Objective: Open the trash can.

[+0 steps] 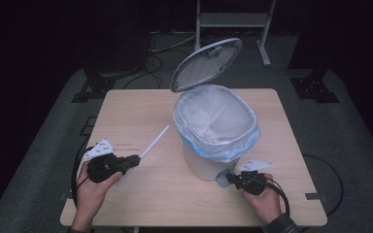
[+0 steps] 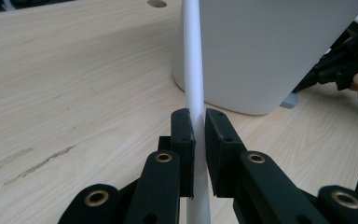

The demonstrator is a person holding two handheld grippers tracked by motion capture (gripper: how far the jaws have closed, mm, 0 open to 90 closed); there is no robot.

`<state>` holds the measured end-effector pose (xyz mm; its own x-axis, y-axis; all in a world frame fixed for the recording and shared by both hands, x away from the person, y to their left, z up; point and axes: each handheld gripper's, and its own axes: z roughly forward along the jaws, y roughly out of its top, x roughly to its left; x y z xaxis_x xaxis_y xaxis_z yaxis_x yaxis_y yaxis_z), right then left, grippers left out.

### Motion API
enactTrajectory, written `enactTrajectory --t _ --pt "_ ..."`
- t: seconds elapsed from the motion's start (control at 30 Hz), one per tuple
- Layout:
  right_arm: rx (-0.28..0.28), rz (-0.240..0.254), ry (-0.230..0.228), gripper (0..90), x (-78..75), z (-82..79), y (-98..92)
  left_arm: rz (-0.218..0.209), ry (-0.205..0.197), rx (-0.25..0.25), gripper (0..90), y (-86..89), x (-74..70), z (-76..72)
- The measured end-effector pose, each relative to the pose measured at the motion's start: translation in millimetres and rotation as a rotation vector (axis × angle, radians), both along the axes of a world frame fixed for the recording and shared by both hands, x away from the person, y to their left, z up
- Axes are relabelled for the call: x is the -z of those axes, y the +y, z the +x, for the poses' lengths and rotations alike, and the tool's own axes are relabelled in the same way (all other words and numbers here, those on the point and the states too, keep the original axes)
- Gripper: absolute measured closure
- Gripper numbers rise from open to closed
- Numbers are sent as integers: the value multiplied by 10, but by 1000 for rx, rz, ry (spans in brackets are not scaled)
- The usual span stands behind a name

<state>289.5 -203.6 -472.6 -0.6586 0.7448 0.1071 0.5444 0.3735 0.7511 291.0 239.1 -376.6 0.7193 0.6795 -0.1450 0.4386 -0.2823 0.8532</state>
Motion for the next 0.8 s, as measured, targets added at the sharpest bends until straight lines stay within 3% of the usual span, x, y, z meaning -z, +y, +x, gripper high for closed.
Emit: enactTrajectory --t 0.8 --pt "4 1 -1 900 2 -2 1 -77 -82 47 819 27 -447 -98"
